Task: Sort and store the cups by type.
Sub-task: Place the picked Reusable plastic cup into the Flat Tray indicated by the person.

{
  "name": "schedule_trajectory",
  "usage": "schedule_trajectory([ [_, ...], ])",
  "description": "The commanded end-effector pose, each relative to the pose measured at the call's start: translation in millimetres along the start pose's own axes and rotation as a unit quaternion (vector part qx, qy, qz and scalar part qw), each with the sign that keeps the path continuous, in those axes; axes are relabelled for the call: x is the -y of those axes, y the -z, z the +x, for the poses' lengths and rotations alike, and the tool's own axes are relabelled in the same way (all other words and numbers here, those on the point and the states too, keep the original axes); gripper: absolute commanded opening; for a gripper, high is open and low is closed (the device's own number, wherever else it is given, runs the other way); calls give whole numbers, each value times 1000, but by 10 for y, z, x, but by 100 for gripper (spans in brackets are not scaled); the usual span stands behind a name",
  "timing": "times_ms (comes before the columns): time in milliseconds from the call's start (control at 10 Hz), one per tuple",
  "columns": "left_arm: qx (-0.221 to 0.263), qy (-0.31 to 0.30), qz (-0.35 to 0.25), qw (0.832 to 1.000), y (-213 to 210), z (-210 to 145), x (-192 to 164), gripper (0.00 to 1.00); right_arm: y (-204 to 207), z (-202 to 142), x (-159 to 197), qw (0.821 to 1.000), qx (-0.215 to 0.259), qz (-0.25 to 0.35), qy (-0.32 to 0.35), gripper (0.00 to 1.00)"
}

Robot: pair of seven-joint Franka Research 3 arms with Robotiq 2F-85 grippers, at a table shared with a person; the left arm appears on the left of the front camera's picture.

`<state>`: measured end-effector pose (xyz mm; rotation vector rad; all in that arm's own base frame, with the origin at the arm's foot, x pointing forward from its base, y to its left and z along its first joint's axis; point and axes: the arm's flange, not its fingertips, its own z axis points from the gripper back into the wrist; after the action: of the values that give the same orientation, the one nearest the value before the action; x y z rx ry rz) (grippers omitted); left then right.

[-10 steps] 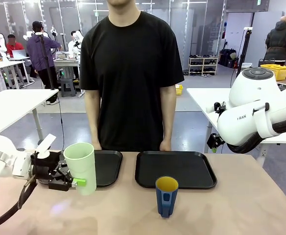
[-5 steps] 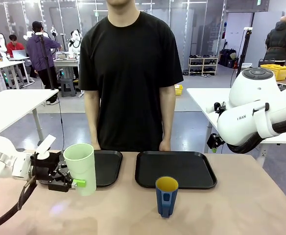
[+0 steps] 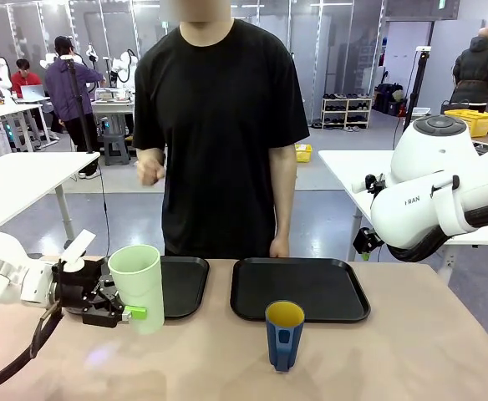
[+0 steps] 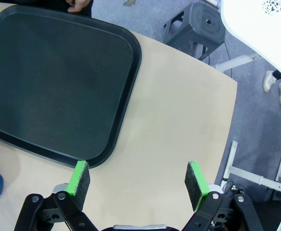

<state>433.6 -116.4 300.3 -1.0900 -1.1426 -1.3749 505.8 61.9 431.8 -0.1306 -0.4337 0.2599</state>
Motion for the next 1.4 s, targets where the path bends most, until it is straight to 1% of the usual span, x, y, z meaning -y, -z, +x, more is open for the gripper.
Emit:
schedule_trajectory([
  [0,1,0,-1,1000,19,12,-30,24,3,-11,-2,1000,4,0,-1,100],
  [1300,1,0,-1,1000,19,12,-30,24,3,-11,-2,1000,4,0,-1,100],
])
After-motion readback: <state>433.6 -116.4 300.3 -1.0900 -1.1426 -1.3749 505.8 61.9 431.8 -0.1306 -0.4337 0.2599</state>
